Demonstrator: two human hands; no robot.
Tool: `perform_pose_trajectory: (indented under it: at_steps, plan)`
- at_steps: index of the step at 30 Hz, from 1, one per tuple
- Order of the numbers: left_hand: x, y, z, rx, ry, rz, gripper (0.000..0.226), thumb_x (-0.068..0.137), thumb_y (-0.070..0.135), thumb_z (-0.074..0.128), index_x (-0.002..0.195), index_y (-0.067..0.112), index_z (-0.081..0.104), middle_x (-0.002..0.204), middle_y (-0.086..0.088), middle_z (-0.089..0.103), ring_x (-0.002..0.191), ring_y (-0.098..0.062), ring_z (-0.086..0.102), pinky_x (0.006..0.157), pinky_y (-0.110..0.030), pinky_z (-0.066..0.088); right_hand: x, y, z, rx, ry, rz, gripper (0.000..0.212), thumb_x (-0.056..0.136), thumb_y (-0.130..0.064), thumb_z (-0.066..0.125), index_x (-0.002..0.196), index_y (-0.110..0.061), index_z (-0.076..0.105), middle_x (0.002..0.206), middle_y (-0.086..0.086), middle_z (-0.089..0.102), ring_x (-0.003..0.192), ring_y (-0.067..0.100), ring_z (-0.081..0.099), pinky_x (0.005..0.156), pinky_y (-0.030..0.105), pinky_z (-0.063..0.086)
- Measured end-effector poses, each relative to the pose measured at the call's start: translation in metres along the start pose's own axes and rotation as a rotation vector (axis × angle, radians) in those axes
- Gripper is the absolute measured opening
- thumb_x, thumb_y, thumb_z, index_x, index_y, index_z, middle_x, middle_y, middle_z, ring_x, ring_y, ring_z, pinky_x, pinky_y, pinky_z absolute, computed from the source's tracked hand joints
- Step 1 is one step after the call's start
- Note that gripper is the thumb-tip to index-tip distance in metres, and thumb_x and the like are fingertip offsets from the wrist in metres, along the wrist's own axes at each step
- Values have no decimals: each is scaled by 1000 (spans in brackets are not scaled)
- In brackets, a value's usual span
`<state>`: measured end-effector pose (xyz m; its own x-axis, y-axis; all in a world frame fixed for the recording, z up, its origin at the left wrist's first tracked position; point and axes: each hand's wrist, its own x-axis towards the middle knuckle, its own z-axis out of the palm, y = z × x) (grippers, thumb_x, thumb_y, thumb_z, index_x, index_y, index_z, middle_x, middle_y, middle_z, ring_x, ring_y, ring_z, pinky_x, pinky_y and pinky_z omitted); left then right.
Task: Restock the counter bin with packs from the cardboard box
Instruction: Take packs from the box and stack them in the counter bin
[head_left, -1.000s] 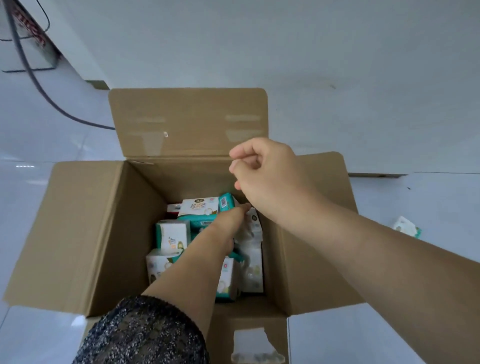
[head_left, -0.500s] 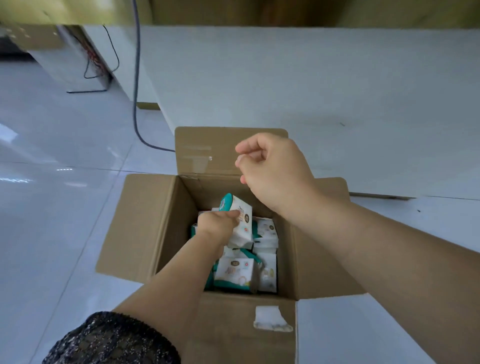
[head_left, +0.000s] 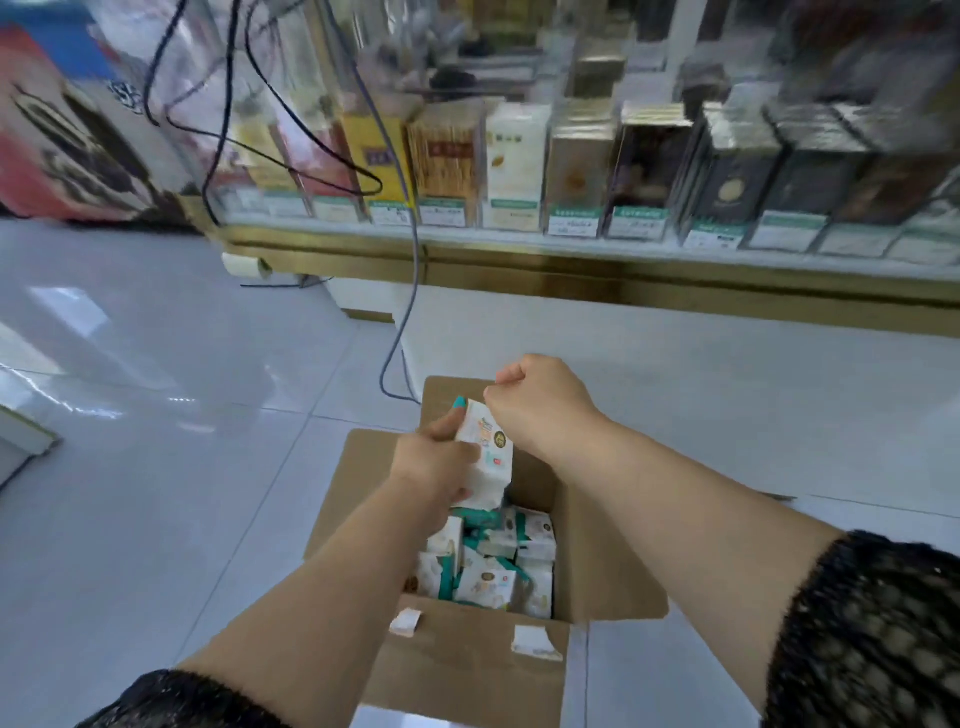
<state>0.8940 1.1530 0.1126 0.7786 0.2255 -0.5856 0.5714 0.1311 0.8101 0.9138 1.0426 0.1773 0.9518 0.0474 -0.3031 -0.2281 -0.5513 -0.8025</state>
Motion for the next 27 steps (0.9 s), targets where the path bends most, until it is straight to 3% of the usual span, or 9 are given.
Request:
perform_pose_trajectory:
  at_steps: [3, 7, 9, 11, 13, 16, 20, 24, 27]
  plan:
    - [-40, 40, -1, -55, -8, 41, 61, 90, -8, 52, 141, 25, 44, 115, -9, 61, 73, -18, 62, 46, -27, 54, -14, -29, -14, 8, 7, 84, 20, 91, -19, 53, 107, -9, 60, 105, 8, 64, 90, 23, 60, 72, 30, 49]
    - [-86, 93, 0, -82, 5, 111, 76, 90, -6, 54, 150, 31, 24, 120, -5, 57, 77, -21, 58, 64, -32, 53, -33, -69, -40, 13, 23, 147, 22, 83, -26, 53, 100, -12, 52, 114, 12, 63, 95, 28, 61, 68, 30, 48]
    - [-108, 123, -1, -81, 7, 153, 82, 90, -5, 55, 152, 31, 16, 118, -5, 56, 77, -22, 59, 65, -34, 51, -43, -96, -58, 16, 24, 137, 37, 86, -25, 54, 120, -10, 50, 126, 13, 58, 103, 28, 59, 70, 30, 47]
    - [-129, 154, 0, -71, 0, 202, 86, 88, -5, 57, 152, 29, 12, 132, -7, 51, 82, -23, 61, 63, -32, 52, -54, -125, -79, 38, 38, 122, 54, 89, -27, 54, 139, -13, 39, 132, 11, 53, 111, 29, 57, 78, 32, 49]
    - [-149, 185, 0, -56, -19, 252, 79, 85, -7, 58, 149, 24, 24, 112, -5, 57, 75, -20, 60, 62, -31, 51, -62, -154, -99, 65, 75, 71, 55, 89, -27, 55, 138, -13, 36, 130, 12, 54, 110, 30, 57, 82, 35, 51]
    - [-184, 233, 1, -52, -32, 296, 36, 83, -8, 59, 107, 18, 50, 90, -8, 56, 70, -19, 57, 56, -28, 51, -77, -197, -129, 91, 120, -2, 58, 89, -29, 56, 140, -14, 31, 134, 13, 50, 113, 30, 55, 91, 40, 52]
    - [-225, 290, 7, 35, -43, 356, 54, 78, 8, 72, 127, 13, 51, 109, -12, 64, 86, -23, 66, 53, -29, 55, -100, -250, -171, 130, 141, -60, 70, 92, -30, 56, 148, -15, 18, 141, 12, 43, 121, 29, 49, 90, 33, 49]
    - [-267, 339, 25, 37, -74, 518, 68, 72, 13, 77, 134, 6, 50, 114, -18, 66, 90, -27, 68, 59, -32, 56, -108, -294, -212, 177, 217, -67, 82, 82, -42, 65, 143, -12, 21, 132, 15, 50, 114, 33, 55, 93, 44, 51]
    - [-293, 372, 43, 35, -99, 618, 58, 67, 13, 79, 121, 8, 60, 104, -17, 69, 86, -28, 67, 74, -45, 56, -112, -321, -245, 219, 268, -79, 91, 72, -51, 69, 137, -5, 25, 127, 17, 54, 114, 33, 56, 93, 41, 50]
